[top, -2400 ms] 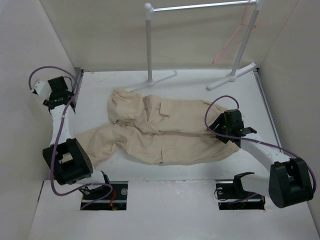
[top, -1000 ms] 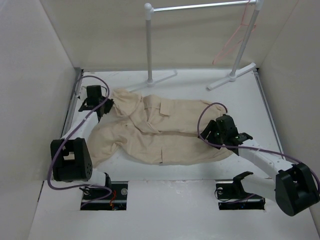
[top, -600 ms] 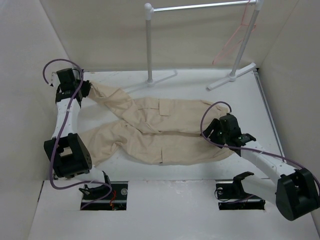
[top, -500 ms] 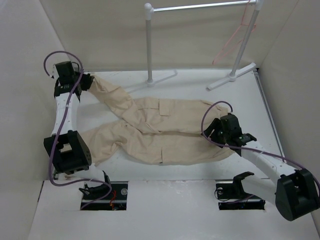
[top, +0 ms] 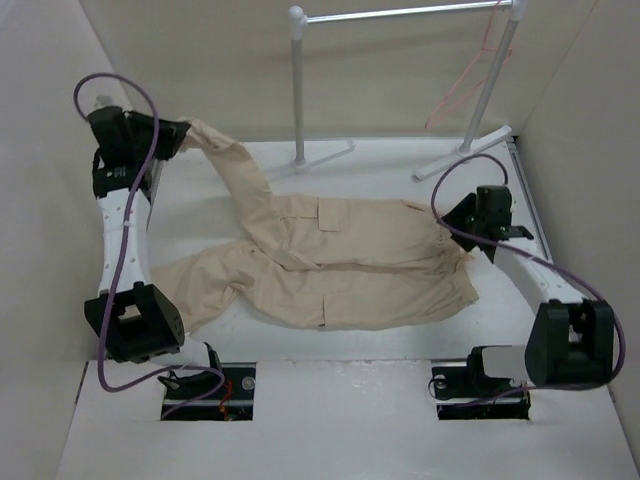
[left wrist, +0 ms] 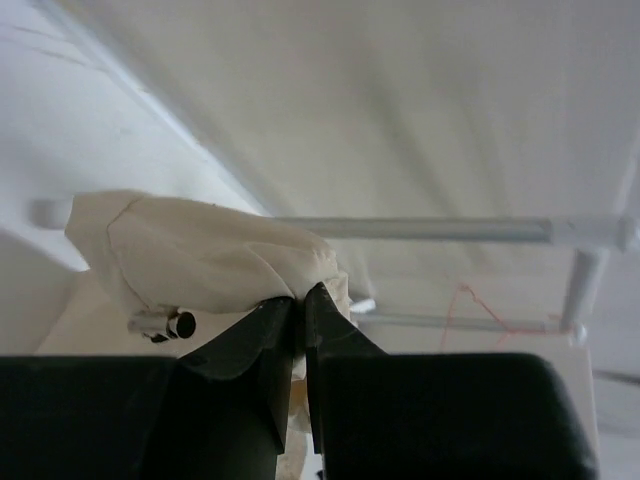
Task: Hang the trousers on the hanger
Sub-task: Flatten out the trousers at the center of the board.
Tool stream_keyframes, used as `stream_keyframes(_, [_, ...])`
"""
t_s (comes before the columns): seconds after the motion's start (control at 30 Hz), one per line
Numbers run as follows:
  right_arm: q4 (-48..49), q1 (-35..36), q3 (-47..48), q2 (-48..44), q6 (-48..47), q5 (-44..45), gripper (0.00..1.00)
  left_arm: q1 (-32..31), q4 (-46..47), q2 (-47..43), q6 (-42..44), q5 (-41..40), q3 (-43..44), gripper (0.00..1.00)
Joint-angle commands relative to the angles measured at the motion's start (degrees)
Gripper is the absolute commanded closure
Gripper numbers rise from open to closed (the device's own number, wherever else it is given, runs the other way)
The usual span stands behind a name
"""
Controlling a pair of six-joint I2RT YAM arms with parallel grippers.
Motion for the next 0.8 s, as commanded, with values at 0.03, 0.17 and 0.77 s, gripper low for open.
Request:
stream_keyframes(0.03, [3.8,-5.5,12.4,12.3,-5.2,4.5,0.42,6.9,3.3,-2.4,0.2,0.8,-11.8,0.95])
stream_keyframes(0.17, [3.5,-7.2,21.5,25.3,-7.9,3.9,0.4,8.8,5.6,-1.6,0.3,0.1,-16.0,0.95])
stream_keyframes(0.77, [-0.3,-10.5,27.3,32.4,-3.1,3.7,0.97,8.6,7.1,1.1,1.1,-0.3,-16.8,0.95])
